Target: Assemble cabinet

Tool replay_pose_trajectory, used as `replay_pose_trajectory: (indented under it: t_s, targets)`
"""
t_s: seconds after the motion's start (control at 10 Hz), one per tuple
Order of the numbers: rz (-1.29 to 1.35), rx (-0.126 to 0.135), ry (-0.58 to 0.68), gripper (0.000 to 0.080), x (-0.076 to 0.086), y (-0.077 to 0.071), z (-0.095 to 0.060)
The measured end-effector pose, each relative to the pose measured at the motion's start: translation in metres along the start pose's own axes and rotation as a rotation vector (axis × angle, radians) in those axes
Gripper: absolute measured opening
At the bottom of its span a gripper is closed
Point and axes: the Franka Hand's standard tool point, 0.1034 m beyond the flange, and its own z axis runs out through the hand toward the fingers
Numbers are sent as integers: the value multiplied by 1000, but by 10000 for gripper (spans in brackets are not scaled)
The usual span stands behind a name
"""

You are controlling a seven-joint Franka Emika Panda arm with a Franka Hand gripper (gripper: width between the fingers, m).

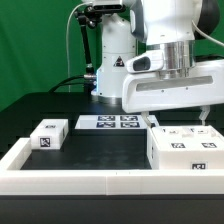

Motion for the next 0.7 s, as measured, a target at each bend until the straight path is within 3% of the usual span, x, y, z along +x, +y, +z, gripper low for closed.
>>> replay_pose_trajectory:
  t_s: [0.2,0.3,0.4,0.7]
  targets:
    - [-27,-33,7,796,-3,-6,5]
    - [-47,-46,20,796,-2,-2,8]
    - [-90,-52,16,796,0,7,10]
    - [-93,-52,15,796,-1,7,10]
